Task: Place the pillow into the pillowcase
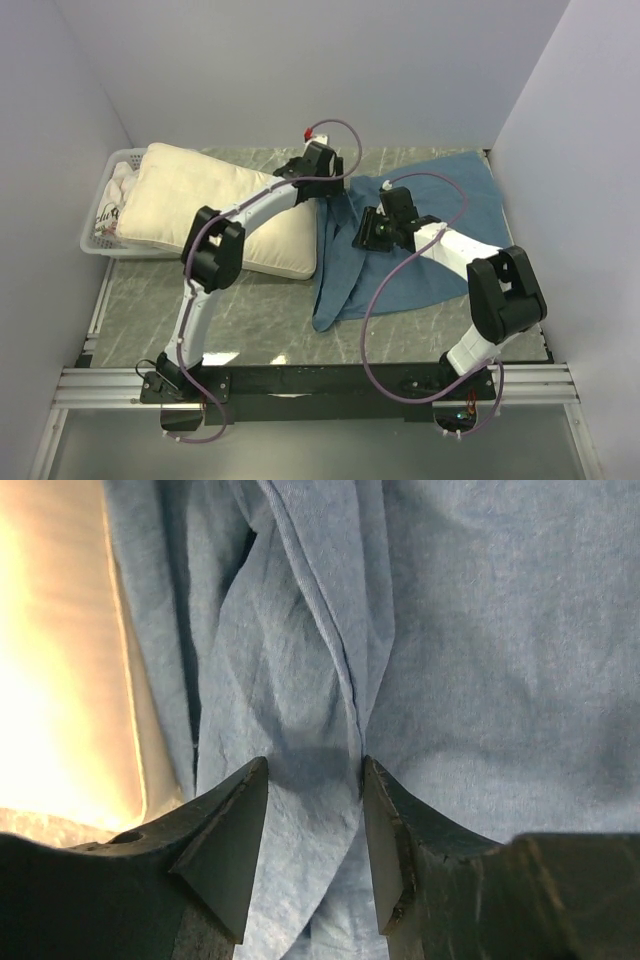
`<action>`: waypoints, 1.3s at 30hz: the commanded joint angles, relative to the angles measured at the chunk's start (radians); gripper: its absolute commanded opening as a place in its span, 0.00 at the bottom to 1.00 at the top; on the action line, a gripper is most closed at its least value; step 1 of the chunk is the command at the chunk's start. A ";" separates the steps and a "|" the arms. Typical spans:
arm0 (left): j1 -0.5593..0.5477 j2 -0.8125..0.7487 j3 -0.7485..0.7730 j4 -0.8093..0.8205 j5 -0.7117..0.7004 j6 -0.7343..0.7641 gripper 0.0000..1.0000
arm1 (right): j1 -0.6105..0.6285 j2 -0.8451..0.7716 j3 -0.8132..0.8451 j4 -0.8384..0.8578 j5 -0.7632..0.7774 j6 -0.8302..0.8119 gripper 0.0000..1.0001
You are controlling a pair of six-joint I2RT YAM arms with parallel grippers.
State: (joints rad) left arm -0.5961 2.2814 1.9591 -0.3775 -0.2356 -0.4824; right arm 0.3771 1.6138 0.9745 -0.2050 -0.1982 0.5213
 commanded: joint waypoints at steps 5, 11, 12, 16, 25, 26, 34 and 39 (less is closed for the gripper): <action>0.022 -0.280 -0.112 -0.150 -0.235 0.030 0.99 | 0.003 0.021 0.053 0.004 0.020 -0.023 0.48; 0.007 -0.346 -0.224 -0.291 -0.351 0.096 0.99 | 0.003 0.020 0.038 0.019 0.020 -0.027 0.48; 0.004 -0.344 -0.238 -0.294 -0.341 0.123 0.99 | 0.003 0.021 0.035 0.021 0.019 -0.027 0.48; -0.060 -0.324 -0.278 -0.294 -0.337 0.168 0.99 | 0.003 0.034 0.038 0.030 0.008 -0.021 0.48; -0.073 -0.261 -0.351 -0.241 -0.386 0.142 0.87 | 0.003 0.038 0.056 0.024 -0.001 -0.023 0.48; -0.073 -0.257 -0.359 -0.235 -0.402 0.136 0.79 | 0.003 0.040 0.058 0.023 -0.001 -0.021 0.48; -0.065 -0.332 -0.382 -0.245 -0.475 0.136 0.01 | 0.003 0.047 0.069 0.021 -0.007 -0.023 0.48; -0.057 -0.457 -0.362 -0.336 -0.473 0.130 0.01 | 0.003 0.052 0.075 0.027 -0.017 -0.014 0.26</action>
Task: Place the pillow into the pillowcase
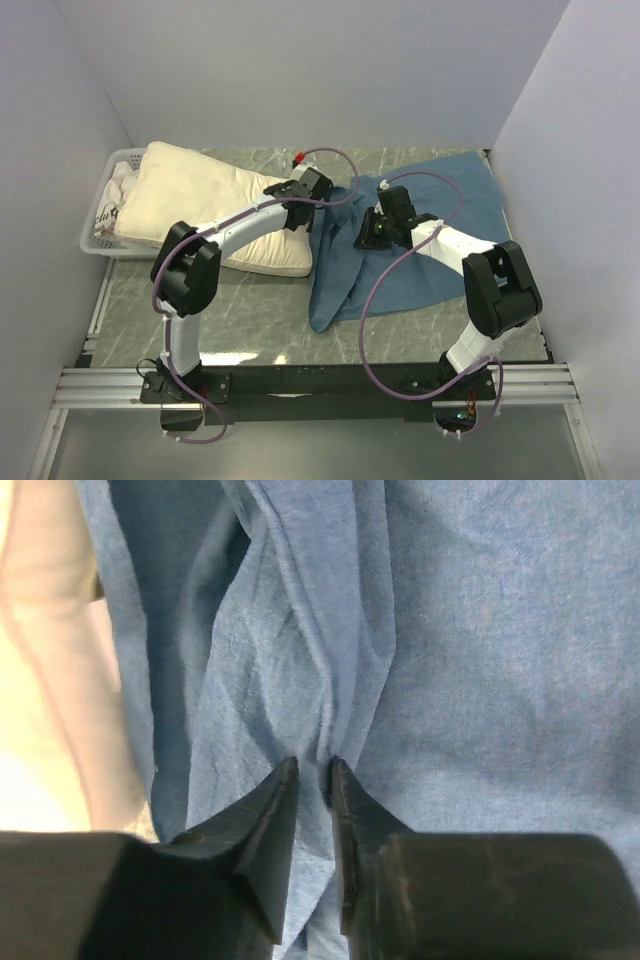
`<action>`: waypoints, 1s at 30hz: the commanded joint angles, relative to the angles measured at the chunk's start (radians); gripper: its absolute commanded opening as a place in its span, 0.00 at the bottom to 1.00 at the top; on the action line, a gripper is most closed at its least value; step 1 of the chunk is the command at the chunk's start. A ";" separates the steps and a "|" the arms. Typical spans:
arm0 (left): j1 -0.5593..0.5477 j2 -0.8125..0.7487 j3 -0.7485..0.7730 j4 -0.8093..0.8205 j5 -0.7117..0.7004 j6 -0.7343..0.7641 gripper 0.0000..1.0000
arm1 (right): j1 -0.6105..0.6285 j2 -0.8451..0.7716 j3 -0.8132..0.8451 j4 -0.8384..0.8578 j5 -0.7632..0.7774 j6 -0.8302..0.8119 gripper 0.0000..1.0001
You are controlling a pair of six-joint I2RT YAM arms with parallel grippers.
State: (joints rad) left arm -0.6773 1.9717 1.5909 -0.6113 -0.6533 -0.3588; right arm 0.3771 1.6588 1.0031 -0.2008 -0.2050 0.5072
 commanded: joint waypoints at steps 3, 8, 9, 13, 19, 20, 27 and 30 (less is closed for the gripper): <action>0.030 -0.218 -0.009 -0.146 -0.043 0.000 0.01 | 0.003 0.004 0.049 0.028 -0.011 0.007 0.15; 0.028 -0.296 -0.046 -0.188 -0.006 -0.002 0.01 | 0.002 0.010 0.063 0.024 -0.016 0.013 0.07; 0.027 -0.318 -0.049 -0.195 0.004 0.000 0.01 | 0.002 0.010 0.065 0.023 -0.019 0.014 0.06; 0.021 -0.358 -0.081 -0.191 0.066 0.009 0.01 | 0.003 0.004 0.071 0.021 -0.024 0.017 0.04; -0.037 -0.336 -0.085 -0.229 0.098 0.006 0.01 | 0.003 0.010 0.117 -0.012 -0.025 0.011 0.04; -0.045 -0.333 -0.088 -0.235 0.101 0.001 0.01 | 0.003 0.013 0.132 -0.015 -0.022 0.010 0.04; -0.074 -0.315 -0.141 -0.248 0.133 0.001 0.01 | 0.003 0.044 0.192 -0.060 -0.016 -0.002 0.04; -0.091 -0.294 -0.158 -0.245 0.153 0.009 0.01 | 0.003 0.042 0.193 -0.057 -0.020 -0.003 0.04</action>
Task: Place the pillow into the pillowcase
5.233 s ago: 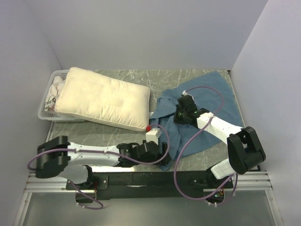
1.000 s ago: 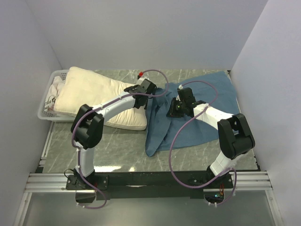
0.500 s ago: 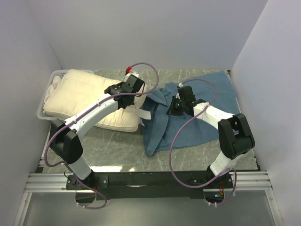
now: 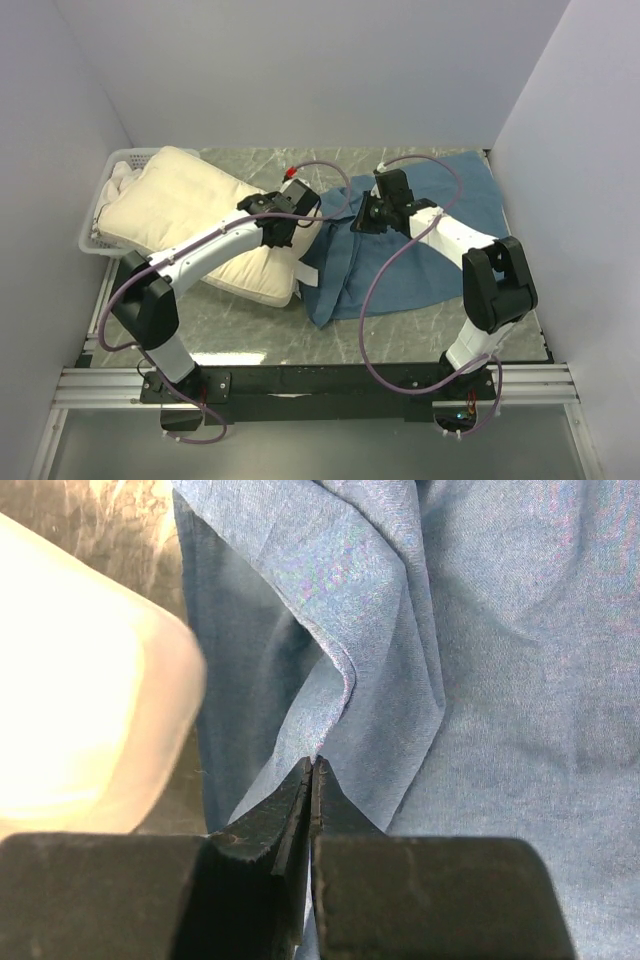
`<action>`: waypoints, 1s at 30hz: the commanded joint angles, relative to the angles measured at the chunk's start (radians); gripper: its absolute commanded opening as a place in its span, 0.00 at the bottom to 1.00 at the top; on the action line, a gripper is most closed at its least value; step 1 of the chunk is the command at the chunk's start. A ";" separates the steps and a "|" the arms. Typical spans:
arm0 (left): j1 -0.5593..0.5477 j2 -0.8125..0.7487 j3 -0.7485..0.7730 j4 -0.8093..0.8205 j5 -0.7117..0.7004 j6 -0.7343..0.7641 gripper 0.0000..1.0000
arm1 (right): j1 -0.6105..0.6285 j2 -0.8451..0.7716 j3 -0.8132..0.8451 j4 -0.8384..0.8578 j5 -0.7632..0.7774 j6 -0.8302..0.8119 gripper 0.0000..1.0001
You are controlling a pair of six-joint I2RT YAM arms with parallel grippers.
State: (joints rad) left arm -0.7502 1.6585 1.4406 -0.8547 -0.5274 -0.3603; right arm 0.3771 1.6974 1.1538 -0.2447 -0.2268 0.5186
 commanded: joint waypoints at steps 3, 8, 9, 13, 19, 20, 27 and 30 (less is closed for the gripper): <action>-0.026 0.047 -0.011 0.002 0.030 0.014 0.01 | 0.005 -0.018 0.020 0.004 -0.008 -0.015 0.04; -0.038 0.092 0.027 0.000 0.050 0.029 0.01 | 0.032 -0.080 -0.019 0.010 0.001 -0.031 0.03; -0.040 0.107 0.035 -0.004 0.049 0.030 0.01 | 0.045 -0.088 -0.020 0.005 0.001 -0.040 0.03; -0.046 0.138 0.099 -0.021 0.053 0.043 0.01 | 0.114 -0.133 -0.026 -0.024 0.026 -0.075 0.02; -0.052 0.191 0.204 -0.063 0.026 0.057 0.01 | 0.230 -0.179 -0.028 -0.076 0.109 -0.104 0.02; -0.052 0.195 0.216 -0.067 0.021 0.060 0.01 | 0.241 -0.180 -0.017 -0.088 0.121 -0.109 0.02; -0.006 0.245 0.369 -0.078 0.033 0.087 0.01 | 0.282 -0.212 0.007 -0.154 0.141 -0.123 0.02; 0.021 0.260 0.386 -0.023 0.116 0.084 0.01 | 0.286 -0.229 0.020 -0.162 0.129 -0.120 0.02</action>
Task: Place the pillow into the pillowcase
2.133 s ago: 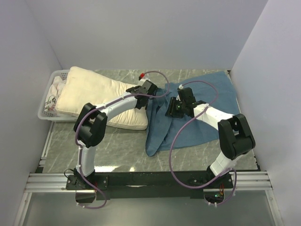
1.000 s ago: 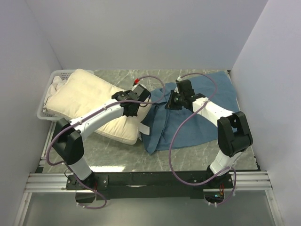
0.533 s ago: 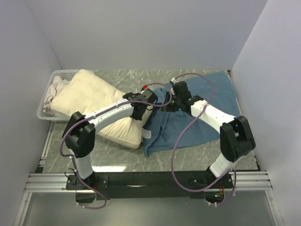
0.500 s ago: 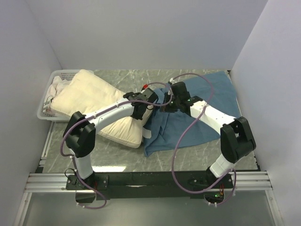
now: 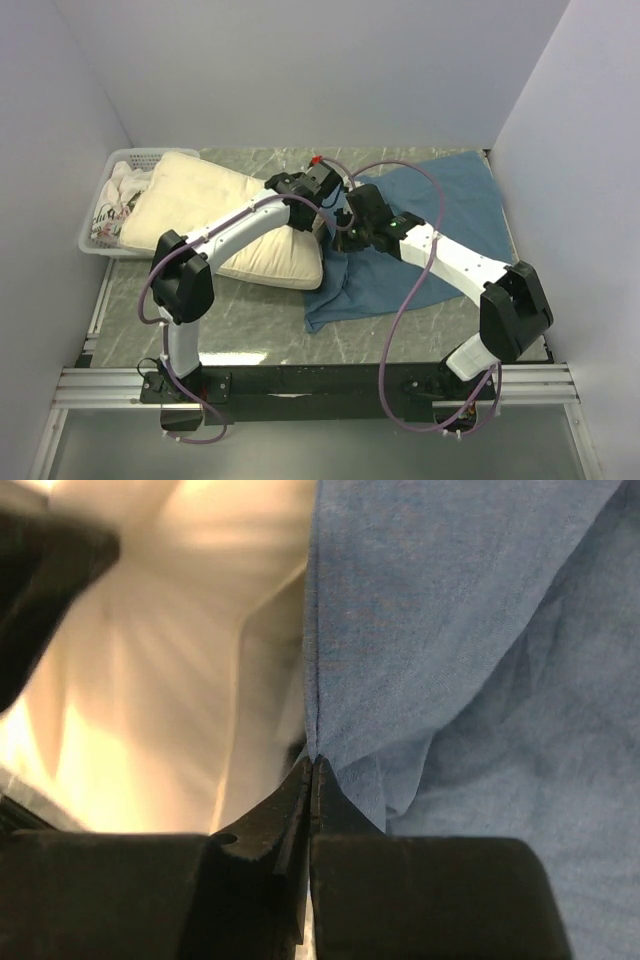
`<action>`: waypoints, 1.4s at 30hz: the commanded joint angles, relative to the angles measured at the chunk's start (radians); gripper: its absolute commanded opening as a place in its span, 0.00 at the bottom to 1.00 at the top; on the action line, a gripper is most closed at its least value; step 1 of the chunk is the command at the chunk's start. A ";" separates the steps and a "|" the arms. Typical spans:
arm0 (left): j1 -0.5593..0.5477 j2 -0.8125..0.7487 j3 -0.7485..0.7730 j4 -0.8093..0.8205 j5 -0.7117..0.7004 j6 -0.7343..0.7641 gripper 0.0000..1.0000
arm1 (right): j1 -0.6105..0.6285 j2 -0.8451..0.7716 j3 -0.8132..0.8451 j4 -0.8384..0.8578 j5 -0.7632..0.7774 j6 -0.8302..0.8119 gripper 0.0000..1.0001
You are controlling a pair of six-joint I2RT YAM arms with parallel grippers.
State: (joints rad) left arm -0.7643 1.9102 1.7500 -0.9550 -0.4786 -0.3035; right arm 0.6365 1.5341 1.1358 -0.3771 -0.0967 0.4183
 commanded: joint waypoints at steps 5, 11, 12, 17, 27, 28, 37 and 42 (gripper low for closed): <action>0.040 0.018 0.000 0.223 0.216 -0.040 0.01 | 0.025 -0.069 0.064 -0.003 -0.093 0.008 0.03; 0.051 0.003 -0.159 0.396 0.215 -0.131 0.01 | 0.019 -0.051 0.090 0.004 -0.116 0.072 0.11; 0.056 0.000 -0.199 0.419 0.221 -0.138 0.01 | 0.017 -0.060 0.087 0.009 -0.115 0.079 0.13; 0.072 -0.040 -0.264 0.475 0.241 -0.158 0.01 | 0.017 -0.140 0.007 -0.031 0.027 0.088 0.47; 0.074 -0.102 -0.316 0.518 0.262 -0.178 0.01 | 0.106 -0.333 -0.398 0.202 0.175 0.263 0.59; 0.074 -0.108 -0.319 0.521 0.264 -0.180 0.01 | 0.111 -0.330 -0.410 0.228 0.155 0.275 0.60; 0.077 -0.128 -0.326 0.532 0.267 -0.194 0.01 | 0.129 -0.242 -0.332 0.241 0.177 0.290 0.02; 0.079 -0.122 -0.310 0.541 0.276 -0.235 0.01 | 0.166 -0.342 -0.228 0.173 0.080 0.287 0.00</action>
State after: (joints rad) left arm -0.6865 1.8286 1.4269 -0.4732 -0.2310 -0.4908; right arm 0.7658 1.2911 0.7845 -0.2092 0.0341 0.7025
